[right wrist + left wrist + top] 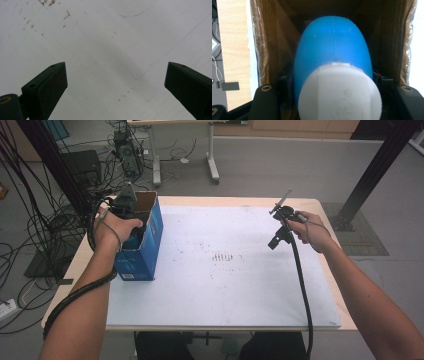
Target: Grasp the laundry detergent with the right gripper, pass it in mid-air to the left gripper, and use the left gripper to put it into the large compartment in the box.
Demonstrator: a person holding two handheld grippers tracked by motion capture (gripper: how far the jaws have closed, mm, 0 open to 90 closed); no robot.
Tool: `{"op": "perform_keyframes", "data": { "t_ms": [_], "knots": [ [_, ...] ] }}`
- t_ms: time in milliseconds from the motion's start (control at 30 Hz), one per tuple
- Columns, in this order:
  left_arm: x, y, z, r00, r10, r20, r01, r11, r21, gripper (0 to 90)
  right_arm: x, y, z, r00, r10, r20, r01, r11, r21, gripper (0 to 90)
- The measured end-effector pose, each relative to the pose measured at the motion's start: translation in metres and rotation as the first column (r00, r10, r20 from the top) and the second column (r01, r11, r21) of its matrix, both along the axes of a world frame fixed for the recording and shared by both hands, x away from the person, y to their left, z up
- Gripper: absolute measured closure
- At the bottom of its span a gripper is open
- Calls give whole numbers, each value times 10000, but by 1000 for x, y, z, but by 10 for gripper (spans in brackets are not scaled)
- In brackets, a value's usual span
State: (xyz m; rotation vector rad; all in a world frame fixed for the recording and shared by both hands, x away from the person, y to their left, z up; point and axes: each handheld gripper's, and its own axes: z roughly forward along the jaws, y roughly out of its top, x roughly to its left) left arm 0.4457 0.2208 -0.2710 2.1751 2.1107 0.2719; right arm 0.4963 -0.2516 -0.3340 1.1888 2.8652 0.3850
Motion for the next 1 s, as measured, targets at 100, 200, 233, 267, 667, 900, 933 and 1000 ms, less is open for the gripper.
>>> {"op": "perform_keyframes", "data": {
  "t_ms": [100,200,233,267,667,900,933,1000],
  "knots": [
    [0,0,0,10000,3,6,-3,10000,-3,375,0,-1,2,10000,-1,52,1,10000,31,42],
    [0,0,0,10000,11,26,-11,10000,-10,375,0,-2,3,10000,-18,15,18,10000,18,42],
    [-1,0,0,10000,11,41,-11,10000,-5,375,0,-3,2,10000,-30,8,30,10000,23,42],
    [-1,0,0,10000,16,57,-16,10000,-8,375,0,-3,3,10000,-51,-8,51,10000,22,42],
    [-1,-1,-1,10000,4,83,-4,10000,12,375,0,-3,3,10000,-6,35,6,10000,30,43],
    [-1,0,-1,10000,28,87,-28,10000,-20,375,-1,-3,3,10000,-4,16,4,10000,55,44],
    [-1,0,-1,10000,28,96,-28,10000,-25,375,-1,-3,3,10000,-19,26,19,10000,26,43],
    [-1,0,-1,9999,34,109,-34,10000,-27,375,-1,-3,4,10000,-38,20,38,10000,22,43]
  ]
}}
